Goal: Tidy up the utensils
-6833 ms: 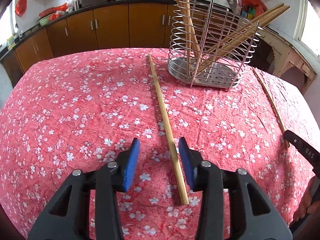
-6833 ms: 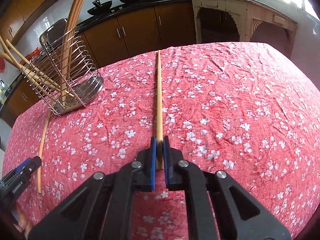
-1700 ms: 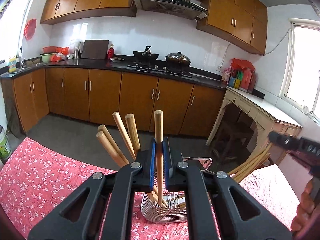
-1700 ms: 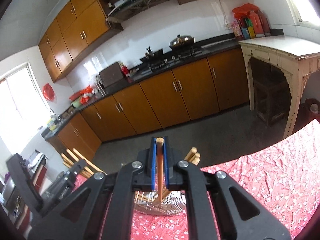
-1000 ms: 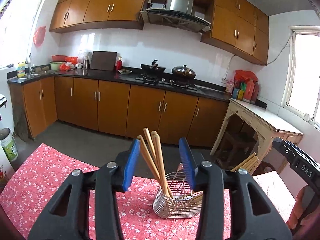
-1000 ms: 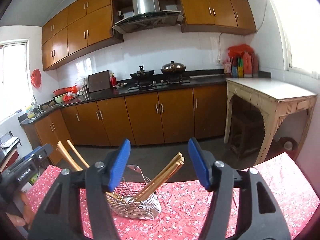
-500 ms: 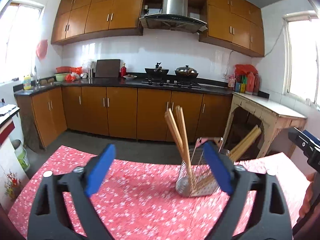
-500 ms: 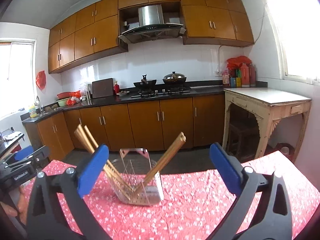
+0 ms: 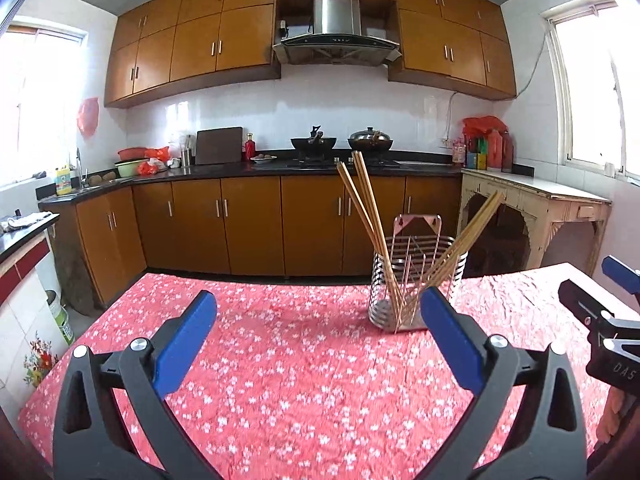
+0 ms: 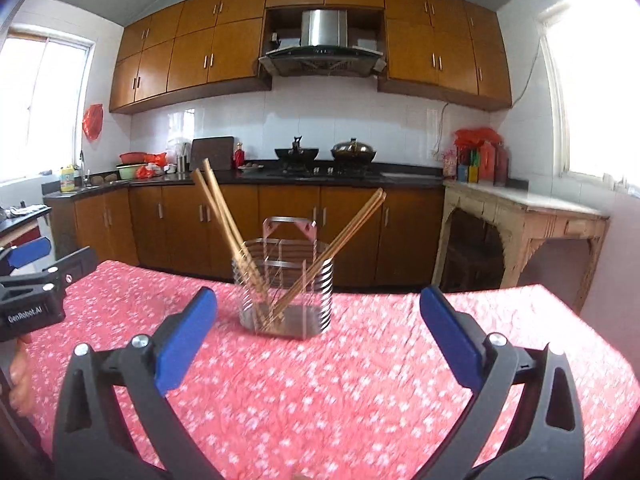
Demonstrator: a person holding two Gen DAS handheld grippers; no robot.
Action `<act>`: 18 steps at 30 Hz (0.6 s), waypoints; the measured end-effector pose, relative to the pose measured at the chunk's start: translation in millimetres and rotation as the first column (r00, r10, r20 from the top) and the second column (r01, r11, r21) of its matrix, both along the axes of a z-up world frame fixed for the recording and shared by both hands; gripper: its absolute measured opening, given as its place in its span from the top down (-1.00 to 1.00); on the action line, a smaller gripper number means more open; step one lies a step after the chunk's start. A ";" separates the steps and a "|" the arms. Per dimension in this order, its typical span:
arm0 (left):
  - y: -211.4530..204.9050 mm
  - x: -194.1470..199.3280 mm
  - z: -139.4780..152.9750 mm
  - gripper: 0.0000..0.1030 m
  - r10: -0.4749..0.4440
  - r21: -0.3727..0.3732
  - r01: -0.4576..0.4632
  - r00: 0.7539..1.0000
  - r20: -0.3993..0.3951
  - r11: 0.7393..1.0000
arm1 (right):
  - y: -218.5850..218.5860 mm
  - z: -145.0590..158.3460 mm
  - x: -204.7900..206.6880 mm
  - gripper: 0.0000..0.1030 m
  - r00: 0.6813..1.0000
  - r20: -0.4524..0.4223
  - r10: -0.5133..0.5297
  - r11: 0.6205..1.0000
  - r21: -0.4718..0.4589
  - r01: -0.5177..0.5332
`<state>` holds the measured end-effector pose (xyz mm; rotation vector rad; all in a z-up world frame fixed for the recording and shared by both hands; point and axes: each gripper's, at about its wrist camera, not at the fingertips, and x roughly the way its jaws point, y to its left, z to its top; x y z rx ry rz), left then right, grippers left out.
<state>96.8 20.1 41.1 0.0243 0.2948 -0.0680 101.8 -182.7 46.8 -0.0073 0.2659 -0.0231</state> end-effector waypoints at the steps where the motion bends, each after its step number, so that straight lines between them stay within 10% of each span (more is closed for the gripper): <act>1: -0.8 -4.3 -2.4 -0.96 0.001 0.003 -0.001 1.000 0.006 1.000 | -1.2 -3.8 -2.6 -0.92 1.000 -0.002 0.001 1.000 0.010 -0.001; 18: -9.5 -39.1 -31.4 -0.96 0.039 0.031 -0.040 0.997 0.061 0.999 | -1.1 -31.5 -36.4 -0.92 0.999 0.053 -0.004 1.000 -0.009 0.004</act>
